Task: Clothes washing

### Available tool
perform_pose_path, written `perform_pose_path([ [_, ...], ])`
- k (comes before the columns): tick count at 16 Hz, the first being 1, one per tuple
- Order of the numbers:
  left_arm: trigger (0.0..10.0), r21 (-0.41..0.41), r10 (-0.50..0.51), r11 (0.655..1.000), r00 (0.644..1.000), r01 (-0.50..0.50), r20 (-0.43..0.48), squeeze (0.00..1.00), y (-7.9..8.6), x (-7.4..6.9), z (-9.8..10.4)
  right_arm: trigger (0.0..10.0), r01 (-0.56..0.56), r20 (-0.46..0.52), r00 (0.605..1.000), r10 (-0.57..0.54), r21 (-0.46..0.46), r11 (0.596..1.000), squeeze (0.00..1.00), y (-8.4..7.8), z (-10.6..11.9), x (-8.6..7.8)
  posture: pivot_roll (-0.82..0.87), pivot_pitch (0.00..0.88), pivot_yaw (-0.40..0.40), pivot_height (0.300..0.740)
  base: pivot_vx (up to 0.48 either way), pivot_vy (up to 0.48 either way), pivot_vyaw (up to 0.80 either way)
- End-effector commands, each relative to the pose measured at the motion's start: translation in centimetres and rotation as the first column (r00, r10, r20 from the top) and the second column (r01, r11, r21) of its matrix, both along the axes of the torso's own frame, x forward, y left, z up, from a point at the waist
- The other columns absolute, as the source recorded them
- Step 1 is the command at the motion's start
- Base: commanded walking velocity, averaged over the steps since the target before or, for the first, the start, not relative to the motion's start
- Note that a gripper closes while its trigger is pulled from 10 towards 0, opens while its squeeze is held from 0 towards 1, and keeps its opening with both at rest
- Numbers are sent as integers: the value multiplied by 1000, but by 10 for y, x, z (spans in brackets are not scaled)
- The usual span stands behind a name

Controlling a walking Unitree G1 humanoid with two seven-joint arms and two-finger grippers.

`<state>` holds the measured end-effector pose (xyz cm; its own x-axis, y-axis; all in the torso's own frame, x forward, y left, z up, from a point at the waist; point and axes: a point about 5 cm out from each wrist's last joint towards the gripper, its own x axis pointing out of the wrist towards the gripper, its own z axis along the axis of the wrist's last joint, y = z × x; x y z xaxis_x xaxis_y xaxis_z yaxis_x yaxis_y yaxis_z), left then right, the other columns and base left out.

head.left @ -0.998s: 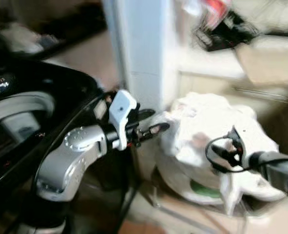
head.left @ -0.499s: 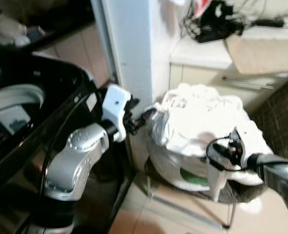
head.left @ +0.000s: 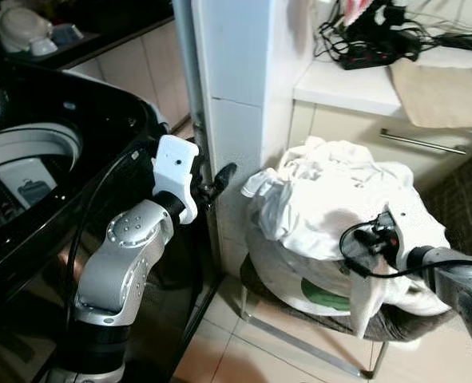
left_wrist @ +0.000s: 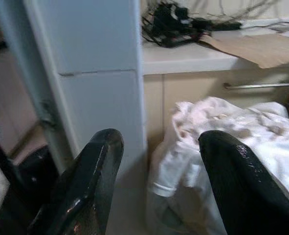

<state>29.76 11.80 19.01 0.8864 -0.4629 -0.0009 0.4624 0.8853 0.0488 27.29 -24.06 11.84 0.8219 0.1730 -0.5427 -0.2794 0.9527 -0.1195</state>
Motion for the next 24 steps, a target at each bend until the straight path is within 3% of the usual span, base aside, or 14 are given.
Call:
perform_pose_path([
  [1, 10000, 2, 34, 999, 999, -34, 20, 0, 4, 1, 0, 0, -16, 75, 997, 15, 20, 1000, 0, 4, 16, 5, -105, 0, 26, 740, 0, 0, 0],
  [3, 10000, -9, 41, 999, 999, -41, 16, 0, 4, 1, 1, 0, -7, 140, 990, -6, 91, 996, 0, 6, 32, 9, -106, 0, 28, 740, 0, 0, 0],
  [6, 10000, -11, -25, 1000, 999, 26, 34, 0, -1, -2, 5, 0, -31, 229, 973, -20, 217, 976, 0, 9, 59, 13, -109, 0, 30, 740, 0, 0, 0],
  [9, 10000, -60, -56, 996, 989, 65, 133, 0, -6, 1, 24, 0, -144, 384, 923, -9, 368, 919, 0, 25, 114, 20, -116, 0, 30, 740, 0, 0, 0],
  [10, 10000, -107, -109, 986, 982, 127, 156, 549, -13, 2, 35, 0, -205, 430, 902, 19, 389, 898, 0, 35, 131, 22, -114, 0, 27, 740, 0, 0, 0],
  [11, 10000, -95, -133, 984, 975, 152, 180, 843, -19, 3, 42, 0, -231, 446, 893, 59, 342, 911, 0, 39, 138, 22, -114, 0, 22, 740, 0, 0, 0],
  [12, 10000, -70, -131, 987, 975, 146, 182, 733, -20, 5, 42, 2157, -199, 421, 902, 98, 205, 958, 0, 35, 132, 22, -114, 0, 22, 740, 0, 0, 0],
  [13, 10000, -64, -134, 987, 975, 147, 178, 624, -20, 4, 41, 3804, -174, 399, 911, 104, 142, 974, 0, 32, 126, 22, -122, 0, 21, 740, 0, 0, 0],
  [14, 10000, -48, -140, 987, 975, 150, 173, 267, -20, 3, 38, 10000, -132, 362, 927, 101, 62, 989, 0, 27, 118, 22, -122, 0, 21, 740, 0, 0, 0],
  [15, 10000, -4, -115, 993, 986, 117, 118, 0, -15, 3, 25, 10000, -89, 325, 942, 85, -2, 996, 0, 23, 108, 19, -119, 0, 17, 740, 0, 0, 0],
  [17, 10000, -4, -48, 999, 993, 49, 112, 0, -6, 1, 17, 10000, -57, 395, 917, 52, 2, 998, 0, 34, 105, 11, -112, 0, -3, 740, 0, 0, 0],
  [19, 10000, -15, 33, 999, 995, -32, 94, 0, 6, -2, 4, 10000, -101, 417, 906, 71, 49, 994, 0, 56, 85, -7, -117, 0, 7, 740, 0, 0, 0],
  [21, 10000, 14, 62, 998, 996, -63, 71, 0, 10, -6, -6, 10000, -112, 436, 897, 76, 56, 992, 0, 64, 82, -8, -118, 0, 10, 740, 261, 0, 0],
  [24, 10000, -1, 68, 998, 995, -68, 73, 0, 7, -6, -4, 10000, -108, 460, 886, 60, 78, 991, 0, 68, 79, -12, -114, 0, 7, 740, 372, 0, 0],
])
